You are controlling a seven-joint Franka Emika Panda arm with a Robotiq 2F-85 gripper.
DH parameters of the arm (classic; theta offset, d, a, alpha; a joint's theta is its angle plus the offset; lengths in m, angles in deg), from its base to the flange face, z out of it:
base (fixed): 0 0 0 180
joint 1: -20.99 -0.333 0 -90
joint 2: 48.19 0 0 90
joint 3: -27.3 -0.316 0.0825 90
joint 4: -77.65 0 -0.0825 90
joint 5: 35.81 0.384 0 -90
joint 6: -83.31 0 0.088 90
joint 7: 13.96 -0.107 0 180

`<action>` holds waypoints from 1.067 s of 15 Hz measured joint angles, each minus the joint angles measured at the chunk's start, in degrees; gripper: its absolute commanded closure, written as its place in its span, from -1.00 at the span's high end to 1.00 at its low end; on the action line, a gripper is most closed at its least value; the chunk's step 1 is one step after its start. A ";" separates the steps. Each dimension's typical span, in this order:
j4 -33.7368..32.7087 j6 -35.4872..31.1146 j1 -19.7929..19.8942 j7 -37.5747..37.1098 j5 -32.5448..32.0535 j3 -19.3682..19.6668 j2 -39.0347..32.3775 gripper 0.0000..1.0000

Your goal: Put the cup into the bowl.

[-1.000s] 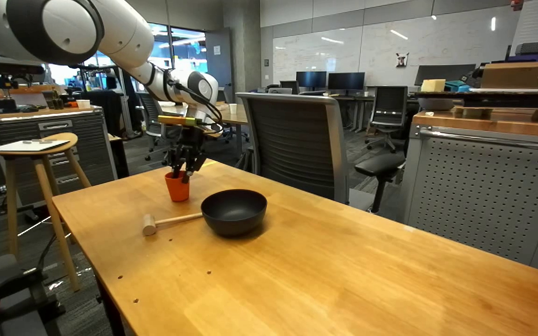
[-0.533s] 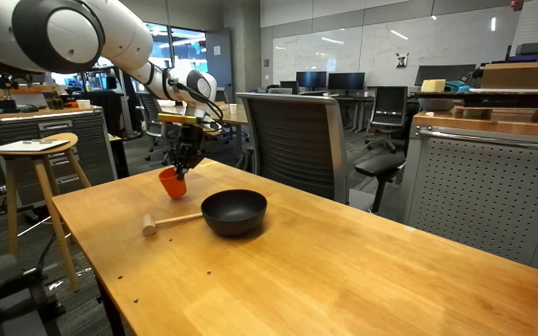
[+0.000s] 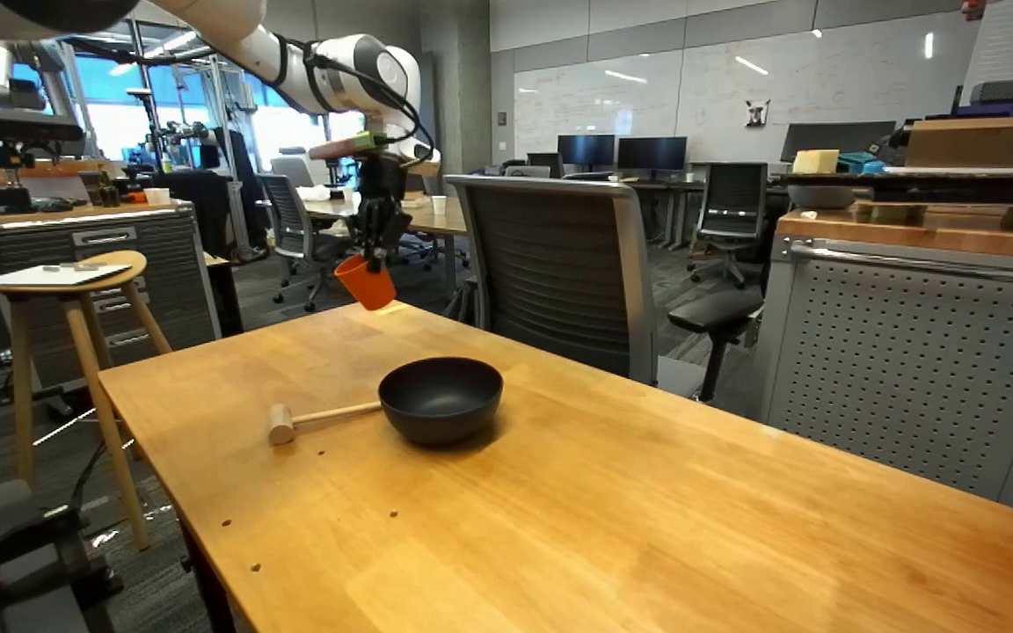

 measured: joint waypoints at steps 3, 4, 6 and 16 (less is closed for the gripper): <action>7.37 1.30 1.88 -5.66 0.52 1.87 7.47 -0.96; 10.01 1.98 2.60 -7.19 1.06 2.33 9.48 -0.96; 15.47 2.65 4.14 -9.43 3.12 3.09 12.77 -0.96; 38.56 -12.73 11.20 -17.10 19.97 5.99 20.23 -0.96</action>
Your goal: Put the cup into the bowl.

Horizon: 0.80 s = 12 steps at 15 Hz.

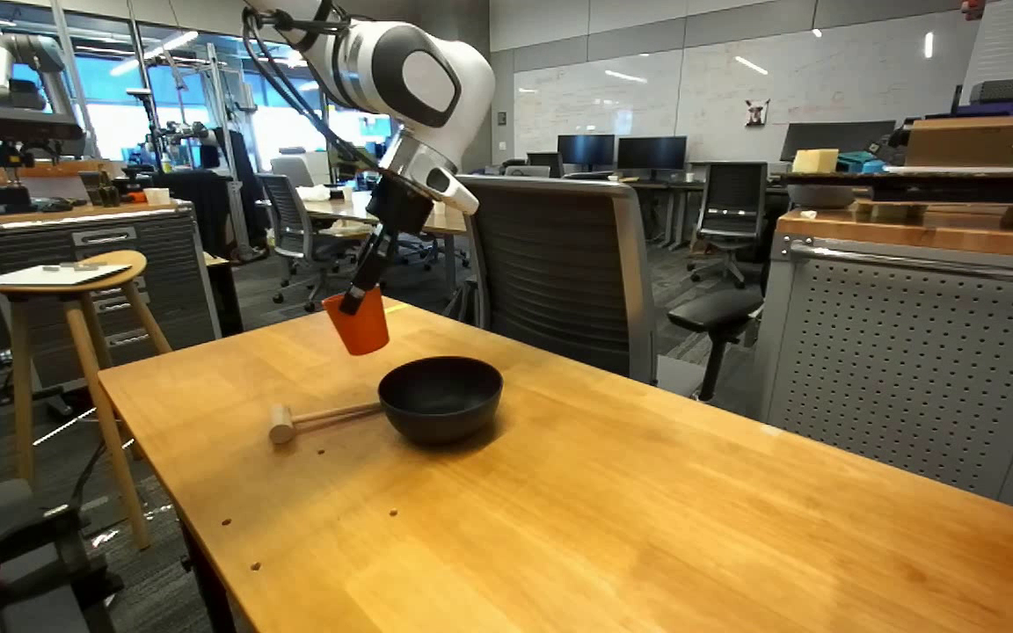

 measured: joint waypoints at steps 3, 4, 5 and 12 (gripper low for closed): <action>4.61 -6.83 1.07 -2.64 3.77 1.01 1.16 -0.96; 6.02 -8.96 1.29 -3.73 4.79 1.32 1.66 -0.96; 7.48 -11.08 1.46 -5.05 5.65 1.61 2.26 -0.96; 18.50 -23.71 2.27 -15.21 11.03 2.61 7.09 -0.96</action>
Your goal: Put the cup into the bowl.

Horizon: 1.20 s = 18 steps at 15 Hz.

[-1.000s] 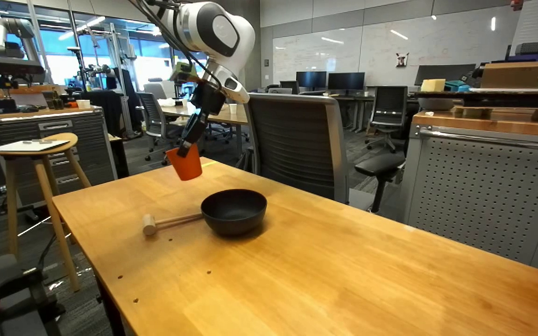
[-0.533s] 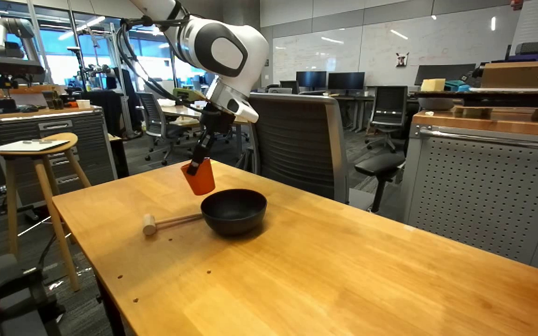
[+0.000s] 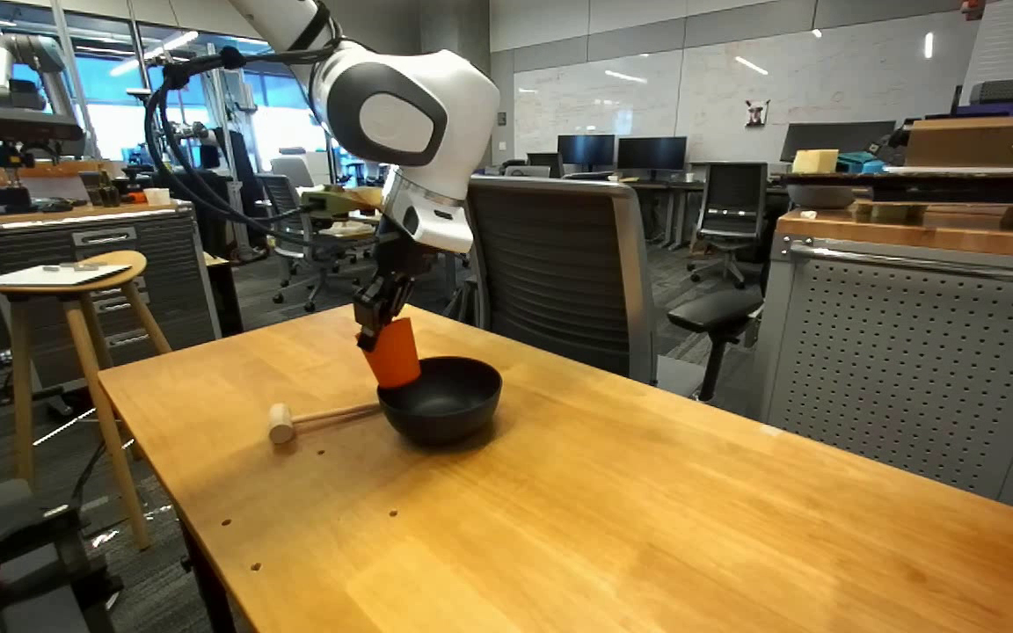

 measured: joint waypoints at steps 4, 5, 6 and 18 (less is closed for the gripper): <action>4.48 -5.00 0.63 -1.34 2.52 0.00 1.11 -0.34; 5.31 -6.10 0.79 -1.31 3.21 0.00 1.24 -0.33; 6.08 -7.20 0.92 -1.26 3.90 -0.01 1.36 -0.19; 22.71 -23.00 -0.53 -1.59 0.96 -2.85 16.66 1.00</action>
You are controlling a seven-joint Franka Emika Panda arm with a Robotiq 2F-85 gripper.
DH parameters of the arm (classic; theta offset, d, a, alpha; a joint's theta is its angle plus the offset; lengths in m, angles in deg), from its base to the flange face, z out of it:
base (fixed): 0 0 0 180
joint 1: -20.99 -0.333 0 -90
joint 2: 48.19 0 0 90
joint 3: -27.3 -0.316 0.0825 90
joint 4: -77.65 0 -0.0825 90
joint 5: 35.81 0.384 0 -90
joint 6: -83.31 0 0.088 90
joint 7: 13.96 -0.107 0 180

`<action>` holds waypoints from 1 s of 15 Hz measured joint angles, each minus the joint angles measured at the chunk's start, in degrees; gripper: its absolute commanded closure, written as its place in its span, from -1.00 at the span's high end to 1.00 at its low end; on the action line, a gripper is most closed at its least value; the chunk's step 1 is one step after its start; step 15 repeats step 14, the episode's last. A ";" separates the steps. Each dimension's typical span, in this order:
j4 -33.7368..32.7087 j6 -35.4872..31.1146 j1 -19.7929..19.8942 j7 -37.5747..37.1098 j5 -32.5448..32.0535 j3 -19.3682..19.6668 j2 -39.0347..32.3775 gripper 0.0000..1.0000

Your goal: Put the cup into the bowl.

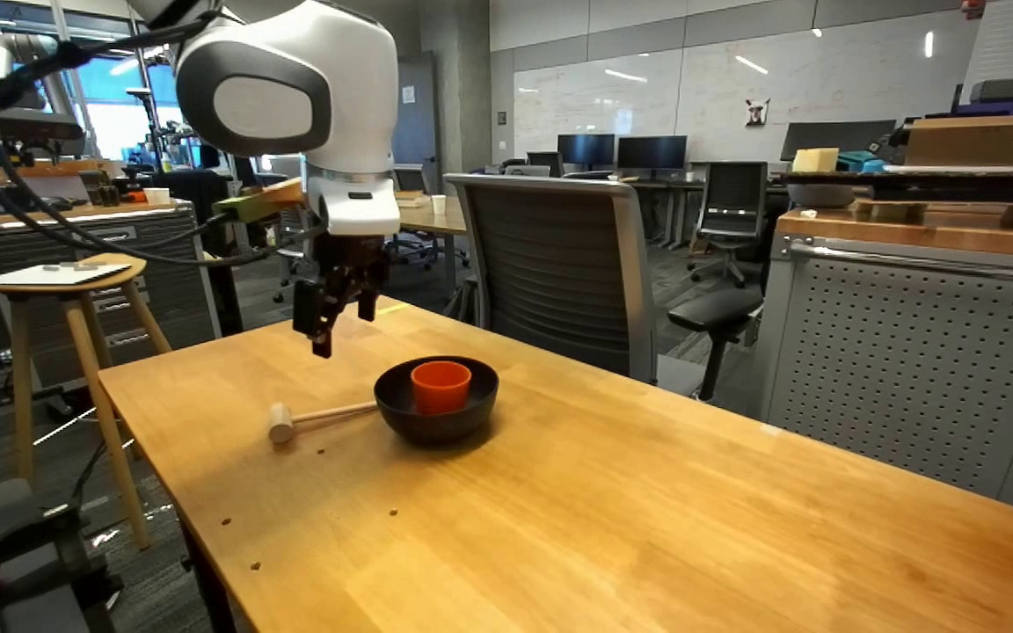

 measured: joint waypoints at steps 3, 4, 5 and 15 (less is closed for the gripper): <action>2.32 5.17 -0.59 -6.23 -13.79 -1.94 6.84 1.00; 2.02 9.58 -0.67 -7.57 -17.22 -3.09 9.09 1.00; 1.47 14.23 -0.79 -8.02 -19.44 -4.46 11.30 1.00; -8.58 45.52 -3.47 1.06 -26.43 -11.75 23.61 1.00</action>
